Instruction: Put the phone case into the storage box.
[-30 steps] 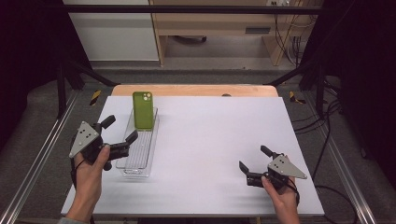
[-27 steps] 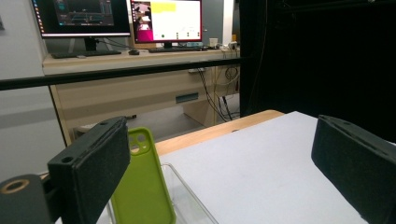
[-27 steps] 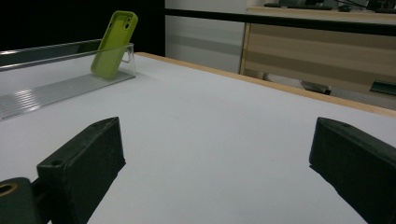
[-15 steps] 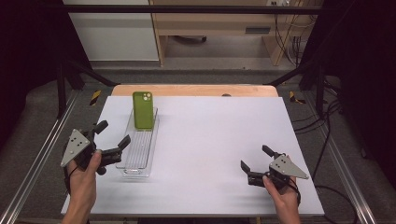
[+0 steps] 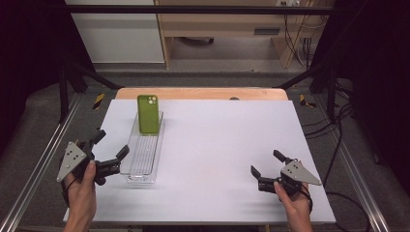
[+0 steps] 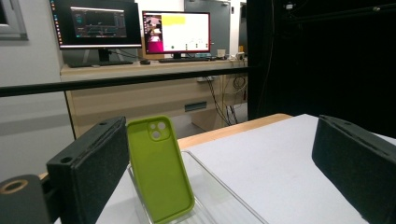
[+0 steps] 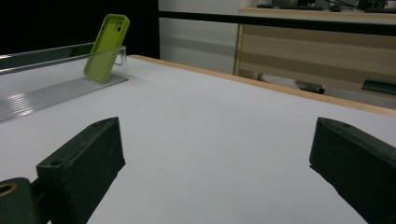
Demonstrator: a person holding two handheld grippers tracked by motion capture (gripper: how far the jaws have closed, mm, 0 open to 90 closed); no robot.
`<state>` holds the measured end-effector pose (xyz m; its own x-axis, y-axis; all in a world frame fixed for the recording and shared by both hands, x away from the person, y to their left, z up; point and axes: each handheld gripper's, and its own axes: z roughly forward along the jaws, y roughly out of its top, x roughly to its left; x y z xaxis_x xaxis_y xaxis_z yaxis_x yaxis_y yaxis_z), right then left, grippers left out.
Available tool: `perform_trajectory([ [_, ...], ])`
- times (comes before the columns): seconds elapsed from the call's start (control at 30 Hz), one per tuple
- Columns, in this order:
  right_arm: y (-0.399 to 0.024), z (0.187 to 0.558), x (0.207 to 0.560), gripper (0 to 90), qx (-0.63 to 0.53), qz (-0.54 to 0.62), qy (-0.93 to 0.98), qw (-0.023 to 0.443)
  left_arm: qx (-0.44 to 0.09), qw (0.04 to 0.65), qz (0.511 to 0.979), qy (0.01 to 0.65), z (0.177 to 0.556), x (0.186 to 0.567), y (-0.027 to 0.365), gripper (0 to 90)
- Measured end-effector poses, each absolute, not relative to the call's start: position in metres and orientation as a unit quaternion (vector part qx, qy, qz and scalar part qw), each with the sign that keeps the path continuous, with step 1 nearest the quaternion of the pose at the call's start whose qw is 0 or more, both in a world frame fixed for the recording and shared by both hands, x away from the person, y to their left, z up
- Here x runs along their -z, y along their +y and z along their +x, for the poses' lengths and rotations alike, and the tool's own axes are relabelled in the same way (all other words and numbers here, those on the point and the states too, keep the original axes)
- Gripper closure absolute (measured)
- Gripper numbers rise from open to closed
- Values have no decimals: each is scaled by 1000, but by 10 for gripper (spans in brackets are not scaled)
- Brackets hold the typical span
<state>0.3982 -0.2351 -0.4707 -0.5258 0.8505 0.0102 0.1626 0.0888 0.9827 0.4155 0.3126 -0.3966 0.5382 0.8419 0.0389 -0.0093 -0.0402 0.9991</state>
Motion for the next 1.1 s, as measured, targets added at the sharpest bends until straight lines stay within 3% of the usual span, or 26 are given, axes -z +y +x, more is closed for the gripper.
perform_trajectory([
  [1.1, -244, 400, 471, 31, -560, 389, 662, 310, -355, 609, 620, 344, 400, 426, 342, 36],
])
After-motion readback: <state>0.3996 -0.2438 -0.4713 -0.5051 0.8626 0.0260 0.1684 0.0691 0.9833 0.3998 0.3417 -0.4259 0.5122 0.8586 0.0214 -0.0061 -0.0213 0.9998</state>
